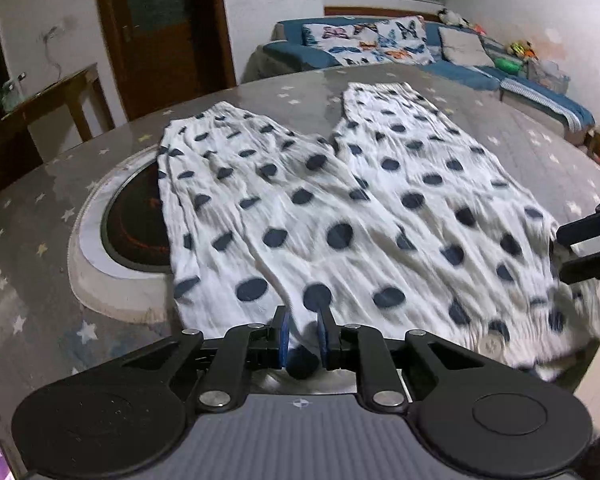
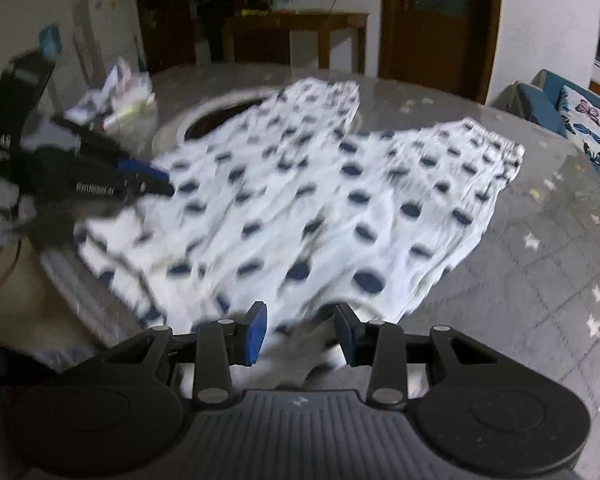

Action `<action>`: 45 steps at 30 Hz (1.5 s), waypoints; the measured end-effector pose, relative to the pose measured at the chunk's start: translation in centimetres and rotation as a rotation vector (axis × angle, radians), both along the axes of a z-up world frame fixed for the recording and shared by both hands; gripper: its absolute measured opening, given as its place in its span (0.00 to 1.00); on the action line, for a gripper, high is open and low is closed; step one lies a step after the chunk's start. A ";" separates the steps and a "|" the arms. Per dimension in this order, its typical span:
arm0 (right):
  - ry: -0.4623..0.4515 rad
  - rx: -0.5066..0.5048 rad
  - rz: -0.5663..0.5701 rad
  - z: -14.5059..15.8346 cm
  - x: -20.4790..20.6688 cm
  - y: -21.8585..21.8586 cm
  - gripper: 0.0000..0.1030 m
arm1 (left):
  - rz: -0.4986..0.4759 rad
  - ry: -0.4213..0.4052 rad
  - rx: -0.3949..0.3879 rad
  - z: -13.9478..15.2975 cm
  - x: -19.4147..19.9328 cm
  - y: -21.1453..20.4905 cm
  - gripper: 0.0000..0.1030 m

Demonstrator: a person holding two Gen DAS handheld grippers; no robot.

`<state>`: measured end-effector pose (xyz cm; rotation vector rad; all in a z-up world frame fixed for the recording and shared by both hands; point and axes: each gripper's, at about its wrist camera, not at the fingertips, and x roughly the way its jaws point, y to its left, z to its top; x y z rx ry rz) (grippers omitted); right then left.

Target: Fold clothes

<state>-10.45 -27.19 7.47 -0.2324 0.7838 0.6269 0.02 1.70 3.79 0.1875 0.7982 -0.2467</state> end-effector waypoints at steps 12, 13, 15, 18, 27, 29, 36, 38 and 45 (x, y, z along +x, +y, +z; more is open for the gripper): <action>-0.071 0.015 -0.170 -0.9 8.8 -1.1 0.36 | 0.113 -0.033 0.002 0.6 5.9 0.5 0.18; -0.071 0.016 -0.179 -1.2 9.5 -1.1 0.36 | 0.115 -0.034 0.003 0.4 6.5 0.5 0.18; -0.065 0.009 -0.197 -2.0 10.9 -1.1 0.36 | 0.128 -0.037 0.008 0.2 7.9 0.4 0.18; -0.043 0.005 -0.226 -3.1 12.8 -1.2 0.36 | 0.155 -0.043 0.001 0.0 10.1 0.7 0.18; -0.050 -0.043 -0.237 -2.7 14.9 -1.7 0.36 | 0.236 -0.061 0.034 0.0 17.4 1.9 0.18; -0.053 -0.033 -0.248 -2.3 16.3 -1.9 0.36 | 0.241 -0.090 0.043 0.3 19.5 2.2 0.18; -0.087 -0.024 -0.288 -2.3 23.3 -1.7 0.36 | 0.283 -0.084 -0.005 -0.2 27.0 3.0 0.15; -0.088 -0.022 -0.307 -2.6 25.3 -1.8 0.36 | 0.289 -0.089 -0.001 -0.7 28.6 3.1 0.14; -0.067 -0.008 -0.380 -4.0 31.0 -3.1 0.36 | 0.292 -0.102 0.038 -2.4 31.7 2.9 0.12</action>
